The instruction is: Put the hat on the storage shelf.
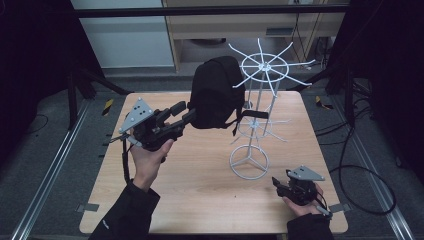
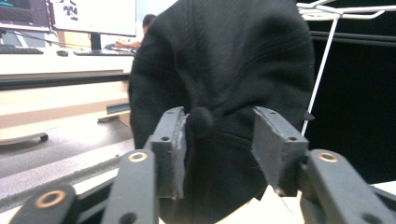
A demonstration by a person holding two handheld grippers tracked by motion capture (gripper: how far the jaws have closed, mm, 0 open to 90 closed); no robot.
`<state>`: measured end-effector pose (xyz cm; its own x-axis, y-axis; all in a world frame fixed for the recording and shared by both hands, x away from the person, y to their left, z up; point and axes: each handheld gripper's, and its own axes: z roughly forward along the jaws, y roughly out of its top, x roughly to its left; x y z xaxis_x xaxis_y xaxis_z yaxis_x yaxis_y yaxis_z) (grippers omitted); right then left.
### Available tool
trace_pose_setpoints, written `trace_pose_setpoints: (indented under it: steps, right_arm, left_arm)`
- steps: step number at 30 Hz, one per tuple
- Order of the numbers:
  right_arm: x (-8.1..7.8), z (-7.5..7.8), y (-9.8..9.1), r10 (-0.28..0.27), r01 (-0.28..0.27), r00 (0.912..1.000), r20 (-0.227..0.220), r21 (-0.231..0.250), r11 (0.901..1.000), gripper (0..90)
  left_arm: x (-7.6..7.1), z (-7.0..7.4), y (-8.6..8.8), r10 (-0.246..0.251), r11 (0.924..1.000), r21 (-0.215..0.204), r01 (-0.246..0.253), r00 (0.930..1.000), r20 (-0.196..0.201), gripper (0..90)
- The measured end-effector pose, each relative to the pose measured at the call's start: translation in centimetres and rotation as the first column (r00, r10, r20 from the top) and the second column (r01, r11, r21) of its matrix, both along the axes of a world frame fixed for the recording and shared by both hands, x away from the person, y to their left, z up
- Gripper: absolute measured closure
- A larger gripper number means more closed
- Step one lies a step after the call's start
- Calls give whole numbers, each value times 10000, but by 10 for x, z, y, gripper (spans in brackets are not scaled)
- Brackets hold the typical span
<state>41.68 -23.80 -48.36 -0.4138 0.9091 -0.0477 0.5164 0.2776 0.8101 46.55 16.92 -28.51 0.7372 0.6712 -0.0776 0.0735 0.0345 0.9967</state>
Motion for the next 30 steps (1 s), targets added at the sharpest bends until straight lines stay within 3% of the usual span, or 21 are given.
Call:
trace_pose_setpoints:
  steps: [5,9,14,18,21,25,29,30]
  right_arm:
    - [0,0,0,-19,19,10000,45,-45,10000,406]
    - [0,0,-1,-43,43,10000,56,-47,10000,403]
    - [0,0,-1,-106,106,9999,30,-31,9999,399]
    - [0,-1,-1,-164,164,9999,31,6,9999,392]
    - [-1,-1,-2,-207,207,9998,70,-5,9998,384]
    - [0,-2,-4,-262,262,9996,84,-13,9997,367]
    - [-1,-2,-5,-370,369,9993,82,108,9993,342]
    - [-1,-2,-6,-431,430,9990,89,126,9990,333]
  left_arm:
    - [-11,-1,11,167,9998,80,-168,9998,145,443]
    - [-21,-8,24,443,9986,271,-443,9990,19,413]
    - [-30,-30,43,883,9921,928,-844,9953,-394,383]
    - [-34,-57,60,1310,9839,1349,-1175,9867,-961,369]
    - [-36,-82,73,1691,9743,1747,-1423,9741,-1499,361]
    - [-36,-115,90,2204,9609,2171,-1717,9491,-2252,354]
    - [-33,-144,107,2893,9389,2708,-2125,9135,-2862,347]
    - [-32,-152,113,3155,9307,2847,-2295,8976,-3078,346]
